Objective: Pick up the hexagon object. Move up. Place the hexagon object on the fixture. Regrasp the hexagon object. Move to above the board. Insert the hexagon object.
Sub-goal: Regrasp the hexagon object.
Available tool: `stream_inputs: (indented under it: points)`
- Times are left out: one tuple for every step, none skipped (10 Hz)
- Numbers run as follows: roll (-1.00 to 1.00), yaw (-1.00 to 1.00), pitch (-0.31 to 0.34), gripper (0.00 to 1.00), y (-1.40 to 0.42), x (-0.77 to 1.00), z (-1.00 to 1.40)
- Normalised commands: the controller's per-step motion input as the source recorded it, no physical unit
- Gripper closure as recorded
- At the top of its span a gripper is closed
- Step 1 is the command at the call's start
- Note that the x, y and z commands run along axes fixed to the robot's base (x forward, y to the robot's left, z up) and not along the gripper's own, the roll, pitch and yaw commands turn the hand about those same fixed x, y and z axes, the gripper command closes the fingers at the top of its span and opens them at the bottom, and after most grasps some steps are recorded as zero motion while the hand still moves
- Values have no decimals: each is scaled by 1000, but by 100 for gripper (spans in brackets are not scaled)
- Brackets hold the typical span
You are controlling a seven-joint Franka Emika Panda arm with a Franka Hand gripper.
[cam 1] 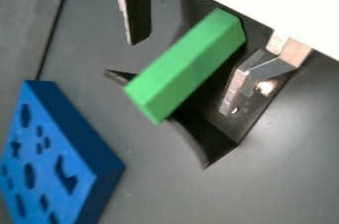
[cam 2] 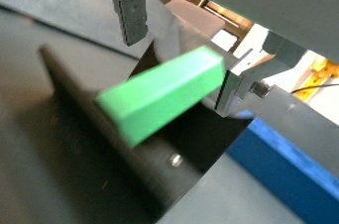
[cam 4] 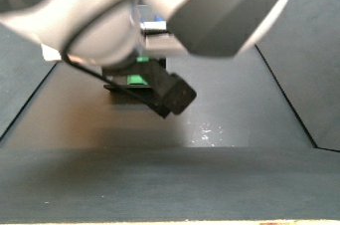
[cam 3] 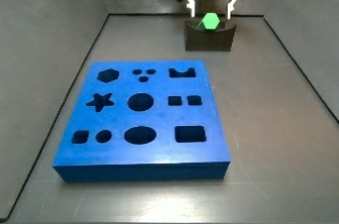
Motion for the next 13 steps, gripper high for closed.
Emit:
stream_inputs:
  points:
    - [21, -23, 51, 0, 9, -32, 1000]
    - [25, -26, 46, 0, 10, -37, 1000]
    - [29, -27, 35, 0, 13, -45, 873]
    - [30, -28, 31, 0, 10, -47, 753]
    - [35, -26, 20, 0, 8, -46, 513]
    - [37, -23, 14, 0, 6, -45, 332]
    - [1000, 6, 33, 0, -1000, -107, 720]
    - [1000, 6, 32, 0, -1000, -99, 675]
    - [1000, 6, 21, 0, -1000, -114, 610]
    - [1000, 6, 13, 0, -980, -134, 490]
    - [1000, 6, 7, 0, -831, -114, 276]
    - [1000, 6, 4, 0, -625, -61, 88]
    - [1000, 6, 3, 0, -441, -33, 37]
